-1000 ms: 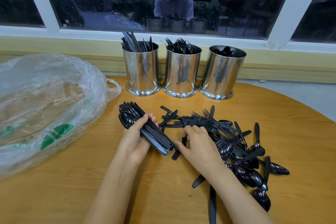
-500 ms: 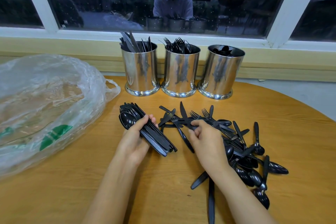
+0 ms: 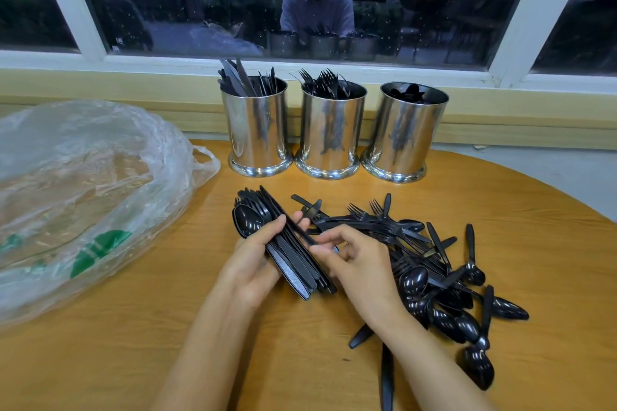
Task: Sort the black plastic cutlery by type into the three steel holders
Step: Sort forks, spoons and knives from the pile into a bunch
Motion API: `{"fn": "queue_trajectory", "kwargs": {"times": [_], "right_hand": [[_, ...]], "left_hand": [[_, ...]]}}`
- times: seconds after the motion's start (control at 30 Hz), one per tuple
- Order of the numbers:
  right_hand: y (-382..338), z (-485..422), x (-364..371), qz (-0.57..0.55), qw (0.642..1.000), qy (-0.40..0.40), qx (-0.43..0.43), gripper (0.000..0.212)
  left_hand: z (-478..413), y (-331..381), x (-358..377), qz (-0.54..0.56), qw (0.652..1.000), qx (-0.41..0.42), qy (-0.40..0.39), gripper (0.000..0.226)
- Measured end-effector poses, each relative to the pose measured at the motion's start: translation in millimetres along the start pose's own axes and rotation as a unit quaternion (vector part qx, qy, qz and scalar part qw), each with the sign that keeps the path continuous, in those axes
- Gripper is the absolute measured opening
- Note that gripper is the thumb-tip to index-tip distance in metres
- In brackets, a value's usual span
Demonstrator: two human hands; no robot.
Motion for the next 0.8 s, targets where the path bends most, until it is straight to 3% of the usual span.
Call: {"fn": "queue_trajectory", "kwargs": {"times": [0.1,0.2,0.43,0.8], "right_hand": [[1,-3,-8,0.023,0.999,0.038,-0.013,0.002],[11,-6,-18,0.126,0.99,0.06,-0.024,0.002],[14,-4,-12,0.333,0.942,-0.039,0.018,0.032],[16,-7,-14,0.397,0.917,-0.034,0.034,0.022]], "left_hand": [[-2,4,-4,0.012,1.0,0.01,0.019,0.012],[-2,7,-8,0.023,0.999,0.009,0.022,0.01],[-1,9,-8,0.037,0.999,0.018,0.03,0.01],[-3,7,-9,0.054,0.998,0.007,0.009,0.011]]}}
Point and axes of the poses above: each hand's wrist, its own z-axis away from the middle knuckle, its own x-axis out of the palm, y = z × x, the point moved 3 cm from there along -z, towards the middle knuckle
